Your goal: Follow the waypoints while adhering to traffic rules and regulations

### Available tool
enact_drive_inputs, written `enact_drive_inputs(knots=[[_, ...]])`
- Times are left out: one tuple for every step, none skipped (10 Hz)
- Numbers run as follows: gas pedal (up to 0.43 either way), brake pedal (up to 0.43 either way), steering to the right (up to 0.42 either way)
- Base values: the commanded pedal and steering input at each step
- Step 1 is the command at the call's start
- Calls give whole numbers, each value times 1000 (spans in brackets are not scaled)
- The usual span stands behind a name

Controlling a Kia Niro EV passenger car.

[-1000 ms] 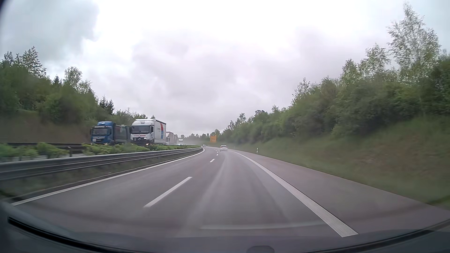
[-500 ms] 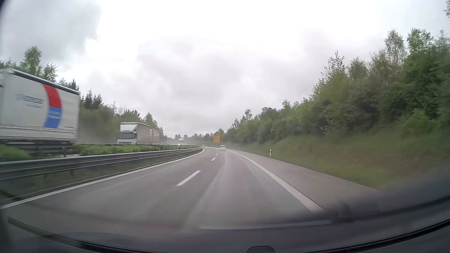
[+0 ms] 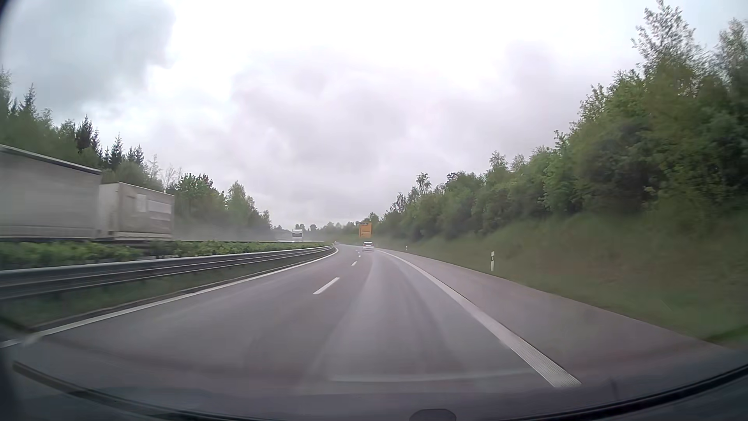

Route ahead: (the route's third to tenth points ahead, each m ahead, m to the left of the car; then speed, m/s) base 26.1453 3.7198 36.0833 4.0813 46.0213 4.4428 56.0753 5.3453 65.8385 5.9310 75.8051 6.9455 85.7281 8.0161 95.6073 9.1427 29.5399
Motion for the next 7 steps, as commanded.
enact_drive_inputs(knots=[[299,0,-8],[299,0,-8],[299,0,-8],[299,0,-8],[299,0,-9],[299,0,-9],[299,0,-10]])
